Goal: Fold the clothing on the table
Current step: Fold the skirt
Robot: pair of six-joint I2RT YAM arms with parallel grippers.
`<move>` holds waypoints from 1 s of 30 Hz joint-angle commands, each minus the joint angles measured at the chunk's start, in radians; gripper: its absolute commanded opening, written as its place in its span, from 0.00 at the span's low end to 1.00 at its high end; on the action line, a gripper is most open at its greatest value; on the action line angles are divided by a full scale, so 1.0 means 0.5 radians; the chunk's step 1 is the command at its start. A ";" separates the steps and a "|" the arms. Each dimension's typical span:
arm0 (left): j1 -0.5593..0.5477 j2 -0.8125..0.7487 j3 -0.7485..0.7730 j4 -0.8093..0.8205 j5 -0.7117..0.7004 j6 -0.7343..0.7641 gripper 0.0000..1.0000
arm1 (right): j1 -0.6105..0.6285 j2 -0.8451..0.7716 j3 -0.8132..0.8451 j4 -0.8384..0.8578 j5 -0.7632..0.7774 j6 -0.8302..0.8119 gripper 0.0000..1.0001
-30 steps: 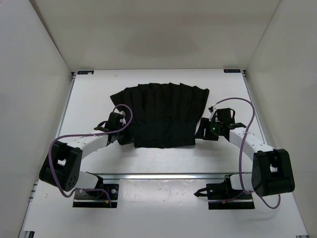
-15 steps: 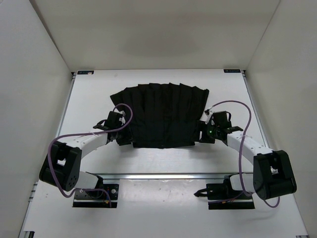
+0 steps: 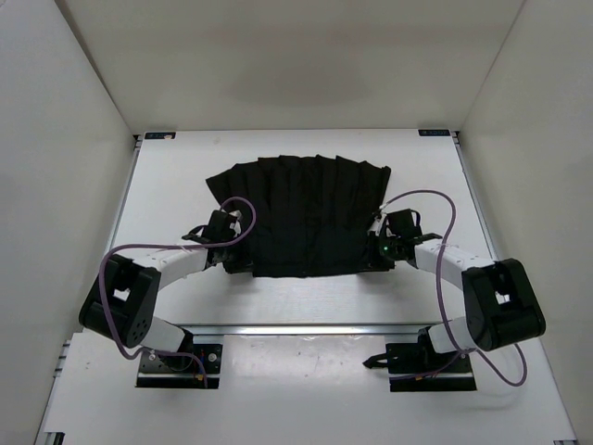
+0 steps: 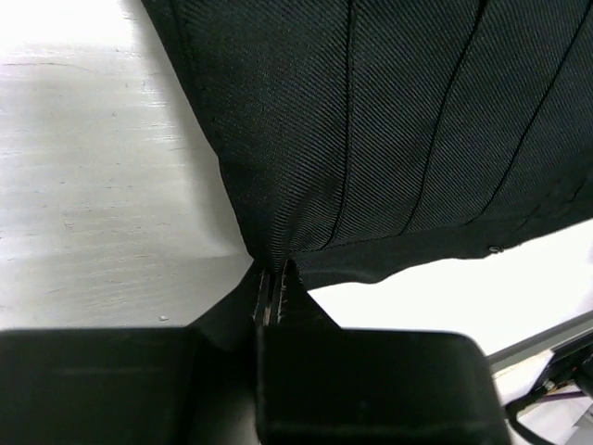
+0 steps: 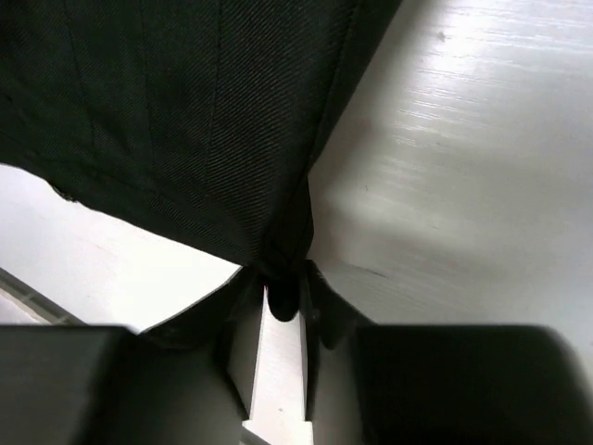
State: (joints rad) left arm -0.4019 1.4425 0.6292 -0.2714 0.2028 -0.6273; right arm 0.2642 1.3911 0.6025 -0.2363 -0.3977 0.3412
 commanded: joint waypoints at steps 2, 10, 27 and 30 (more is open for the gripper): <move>0.006 0.008 0.039 0.000 -0.007 0.046 0.00 | 0.021 0.080 0.101 0.080 0.016 -0.001 0.01; 0.174 0.188 0.541 -0.098 0.073 0.334 0.00 | -0.092 0.344 0.772 -0.119 0.050 -0.197 0.01; 0.240 0.227 1.769 -0.335 -0.132 0.647 0.00 | -0.283 0.097 1.497 -0.113 0.158 -0.422 0.00; 0.117 -0.080 1.110 -0.343 -0.169 0.647 0.00 | -0.295 -0.249 0.841 -0.174 0.093 -0.309 0.00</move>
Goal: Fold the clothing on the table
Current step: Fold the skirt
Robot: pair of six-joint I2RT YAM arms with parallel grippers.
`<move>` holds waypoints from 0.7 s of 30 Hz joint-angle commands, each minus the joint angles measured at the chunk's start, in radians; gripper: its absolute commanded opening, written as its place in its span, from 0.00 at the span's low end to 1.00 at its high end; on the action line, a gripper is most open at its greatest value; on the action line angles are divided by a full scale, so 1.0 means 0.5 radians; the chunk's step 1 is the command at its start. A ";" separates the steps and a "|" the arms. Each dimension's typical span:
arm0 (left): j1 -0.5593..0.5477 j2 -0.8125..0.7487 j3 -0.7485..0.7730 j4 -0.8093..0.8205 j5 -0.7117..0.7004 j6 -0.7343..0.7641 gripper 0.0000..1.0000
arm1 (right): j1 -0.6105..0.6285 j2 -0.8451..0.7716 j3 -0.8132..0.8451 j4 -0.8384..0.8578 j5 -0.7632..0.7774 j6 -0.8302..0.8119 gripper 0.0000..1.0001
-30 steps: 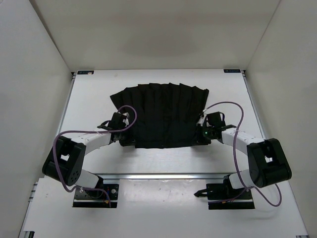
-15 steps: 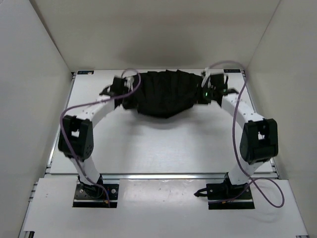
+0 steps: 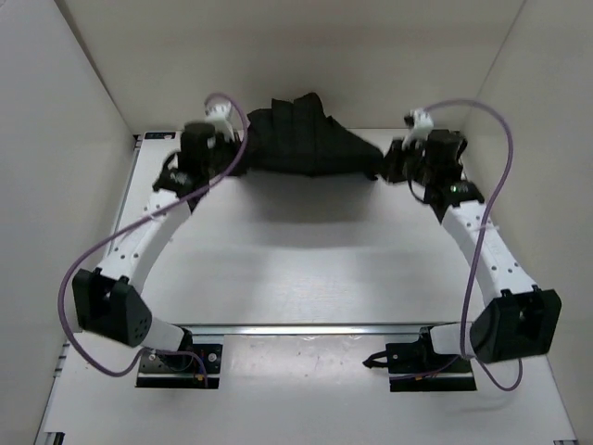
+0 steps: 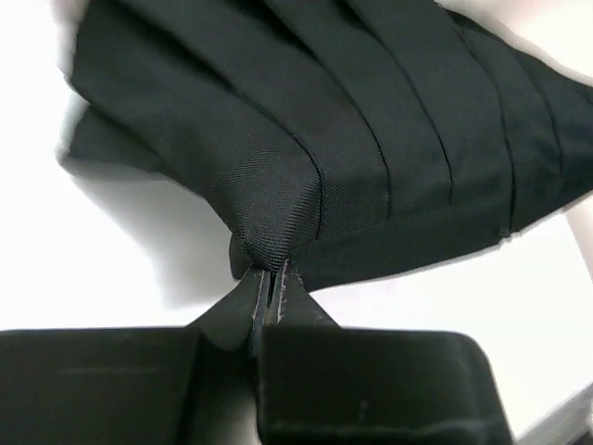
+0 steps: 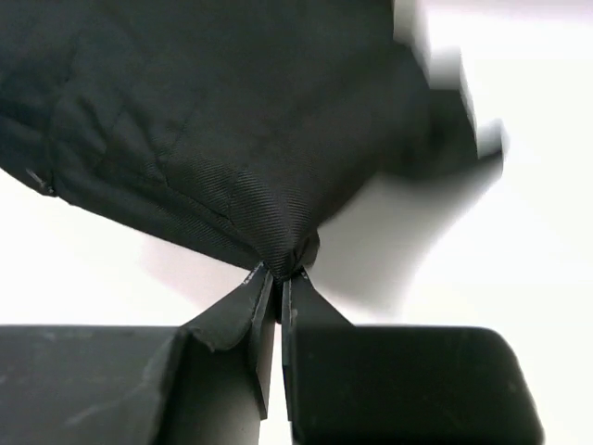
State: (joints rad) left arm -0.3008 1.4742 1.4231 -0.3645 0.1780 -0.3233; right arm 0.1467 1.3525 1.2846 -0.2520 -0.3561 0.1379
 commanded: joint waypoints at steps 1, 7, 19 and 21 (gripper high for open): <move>-0.110 -0.205 -0.736 -0.206 -0.156 0.012 0.00 | -0.060 -0.256 -0.650 -0.201 0.013 0.132 0.00; -0.359 -1.027 -1.499 -0.644 -0.169 -0.252 0.00 | 0.231 -1.302 -1.482 -0.606 -0.049 0.662 0.00; -0.021 0.013 -0.497 -0.584 -0.098 -0.062 0.00 | -0.121 -0.476 -1.094 -0.168 -0.281 0.421 0.00; -0.046 0.317 -0.020 -0.709 -0.080 0.008 0.00 | -0.195 -0.325 -0.959 -0.088 -0.288 0.411 0.00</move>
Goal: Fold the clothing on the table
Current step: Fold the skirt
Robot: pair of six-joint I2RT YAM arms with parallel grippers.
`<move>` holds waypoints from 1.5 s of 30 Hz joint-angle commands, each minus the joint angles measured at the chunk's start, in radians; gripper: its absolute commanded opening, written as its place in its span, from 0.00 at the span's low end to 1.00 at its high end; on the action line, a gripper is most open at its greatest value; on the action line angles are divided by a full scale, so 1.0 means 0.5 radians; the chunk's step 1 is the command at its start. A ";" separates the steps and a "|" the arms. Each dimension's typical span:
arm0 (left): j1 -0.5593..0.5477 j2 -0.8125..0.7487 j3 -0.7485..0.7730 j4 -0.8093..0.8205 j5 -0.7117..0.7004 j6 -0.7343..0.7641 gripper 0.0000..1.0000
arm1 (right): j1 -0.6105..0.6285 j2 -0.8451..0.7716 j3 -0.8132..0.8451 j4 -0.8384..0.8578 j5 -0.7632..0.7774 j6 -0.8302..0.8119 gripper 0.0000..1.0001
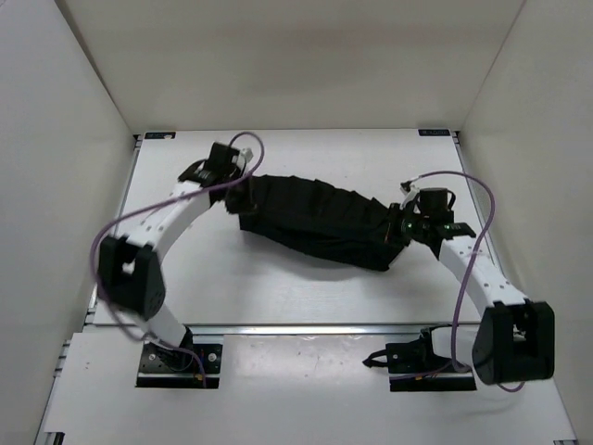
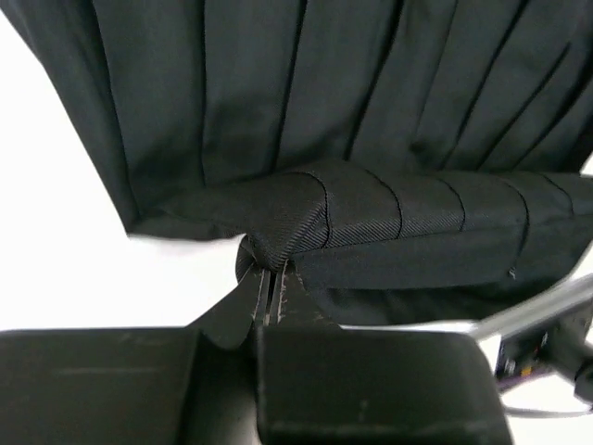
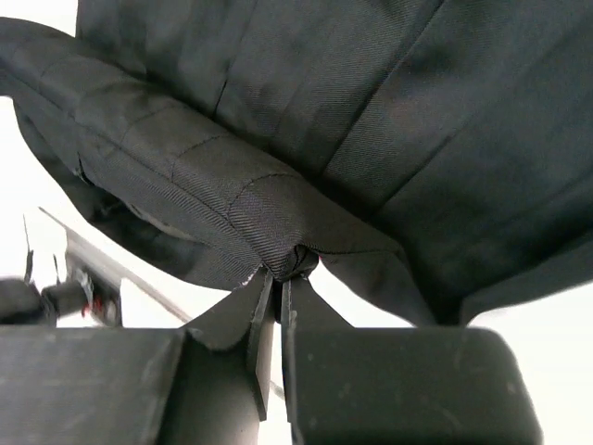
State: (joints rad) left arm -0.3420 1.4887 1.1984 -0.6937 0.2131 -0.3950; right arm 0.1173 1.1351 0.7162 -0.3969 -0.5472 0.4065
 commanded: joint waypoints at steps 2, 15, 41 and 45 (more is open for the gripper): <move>0.046 0.605 0.801 -0.149 -0.168 0.182 0.00 | -0.182 0.294 0.389 0.244 0.094 -0.172 0.00; 0.153 0.911 2.003 -0.049 -0.128 0.176 0.00 | -0.189 0.915 1.973 -0.022 0.324 -0.463 0.00; 0.217 0.190 -0.265 0.338 -0.129 0.081 0.00 | 0.014 0.582 0.393 0.152 0.079 -0.199 0.02; 0.199 0.459 -0.087 0.283 -0.119 0.097 0.00 | 0.026 0.880 0.589 0.162 0.110 -0.285 0.00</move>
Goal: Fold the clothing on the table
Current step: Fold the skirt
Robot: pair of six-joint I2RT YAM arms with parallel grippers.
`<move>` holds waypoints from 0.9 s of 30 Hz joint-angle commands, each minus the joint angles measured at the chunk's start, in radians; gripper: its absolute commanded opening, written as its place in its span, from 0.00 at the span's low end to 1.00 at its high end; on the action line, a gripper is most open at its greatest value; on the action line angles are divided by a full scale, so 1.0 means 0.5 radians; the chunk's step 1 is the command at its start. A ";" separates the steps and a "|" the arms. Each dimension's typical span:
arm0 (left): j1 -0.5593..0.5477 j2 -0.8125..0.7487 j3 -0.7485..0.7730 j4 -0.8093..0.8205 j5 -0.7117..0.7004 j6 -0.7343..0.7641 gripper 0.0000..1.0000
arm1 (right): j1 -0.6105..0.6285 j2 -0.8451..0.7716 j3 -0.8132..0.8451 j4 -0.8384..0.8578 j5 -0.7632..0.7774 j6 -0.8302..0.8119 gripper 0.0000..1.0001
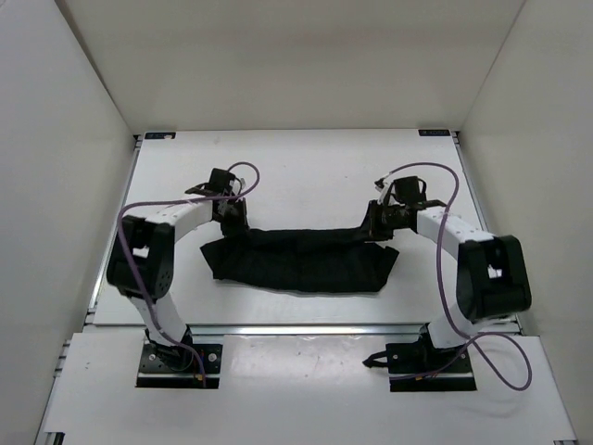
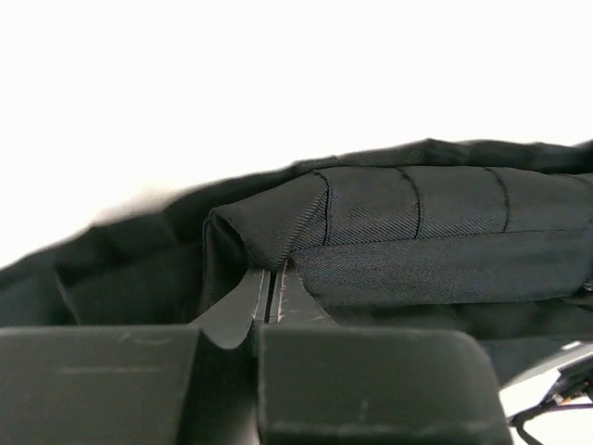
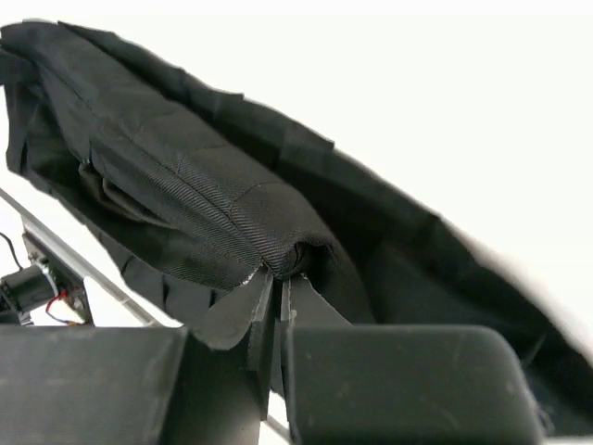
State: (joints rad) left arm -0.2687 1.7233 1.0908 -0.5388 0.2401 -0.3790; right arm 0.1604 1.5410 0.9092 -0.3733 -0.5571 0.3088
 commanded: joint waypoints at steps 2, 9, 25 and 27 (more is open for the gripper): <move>0.047 0.005 0.174 0.007 -0.180 0.077 0.00 | -0.069 0.151 0.283 0.090 0.126 -0.108 0.00; 0.099 -0.010 0.386 -0.072 -0.146 0.101 0.88 | -0.112 0.100 0.430 0.124 0.123 -0.075 0.70; -0.177 -0.823 -0.604 0.169 -0.382 -0.067 0.57 | -0.121 -0.618 -0.376 -0.146 0.525 -0.075 0.87; -0.159 -0.851 -0.675 0.188 -0.413 -0.073 0.45 | -0.131 -0.603 -0.383 -0.180 0.547 -0.102 0.88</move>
State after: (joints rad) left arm -0.3630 1.3247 0.8093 -0.4694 0.0917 -0.3878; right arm 0.1085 1.2598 0.7109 -0.4450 -0.3328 0.2626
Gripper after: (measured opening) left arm 0.479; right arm 0.876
